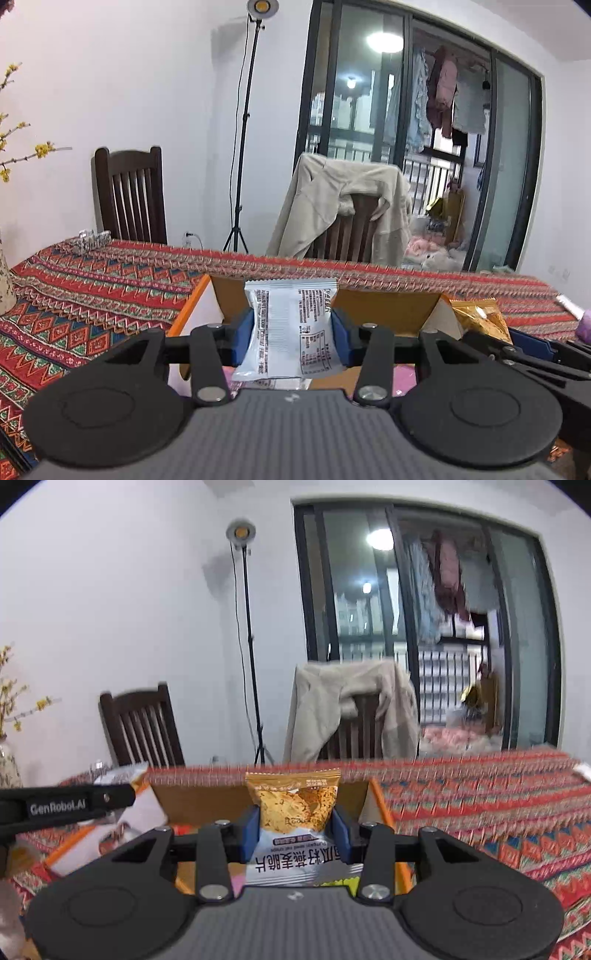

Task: Organize snacks
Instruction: 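Carry the yellow and white packets into the box while both grippers open to release, then withdraw both tools from the box back toward the snack pile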

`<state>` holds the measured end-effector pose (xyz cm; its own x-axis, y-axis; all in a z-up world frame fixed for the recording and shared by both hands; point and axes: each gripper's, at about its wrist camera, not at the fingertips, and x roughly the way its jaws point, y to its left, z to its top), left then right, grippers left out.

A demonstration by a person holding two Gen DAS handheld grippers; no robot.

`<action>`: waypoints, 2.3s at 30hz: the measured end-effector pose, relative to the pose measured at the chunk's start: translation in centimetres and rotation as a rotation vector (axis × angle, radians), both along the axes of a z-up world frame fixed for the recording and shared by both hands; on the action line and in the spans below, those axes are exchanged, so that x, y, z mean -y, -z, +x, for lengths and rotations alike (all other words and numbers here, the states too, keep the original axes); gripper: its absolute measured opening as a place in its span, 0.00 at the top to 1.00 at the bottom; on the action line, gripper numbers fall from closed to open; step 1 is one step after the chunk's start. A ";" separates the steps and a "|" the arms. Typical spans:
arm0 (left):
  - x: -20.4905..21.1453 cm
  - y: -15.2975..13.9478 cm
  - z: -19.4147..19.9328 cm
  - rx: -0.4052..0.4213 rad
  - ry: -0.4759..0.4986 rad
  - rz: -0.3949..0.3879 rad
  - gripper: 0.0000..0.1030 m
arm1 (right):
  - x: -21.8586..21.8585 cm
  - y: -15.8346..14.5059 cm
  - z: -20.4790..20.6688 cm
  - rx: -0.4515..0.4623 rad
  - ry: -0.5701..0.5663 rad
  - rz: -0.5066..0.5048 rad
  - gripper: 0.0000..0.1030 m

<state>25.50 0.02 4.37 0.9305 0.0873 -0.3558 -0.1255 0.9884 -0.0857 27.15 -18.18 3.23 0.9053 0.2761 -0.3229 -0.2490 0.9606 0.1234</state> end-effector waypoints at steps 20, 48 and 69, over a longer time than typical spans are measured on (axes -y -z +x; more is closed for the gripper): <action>-1.3 1.1 -1.3 0.051 -0.029 -0.050 0.00 | 0.2 0.9 -0.9 -0.009 -0.003 0.026 0.00; -1.3 -3.3 -6.2 0.078 -0.035 -0.067 0.00 | 0.8 -2.5 -3.7 0.015 0.044 -0.003 0.00; -5.4 2.1 -13.0 -0.083 -0.031 0.002 0.00 | 2.6 0.7 -10.0 -0.116 0.009 -0.049 0.00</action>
<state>12.50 5.45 2.24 0.8947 0.1165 -0.4313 -0.1628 0.9840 -0.0719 17.11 -20.79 2.56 0.8633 0.2497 -0.4387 -0.2273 0.9683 0.1038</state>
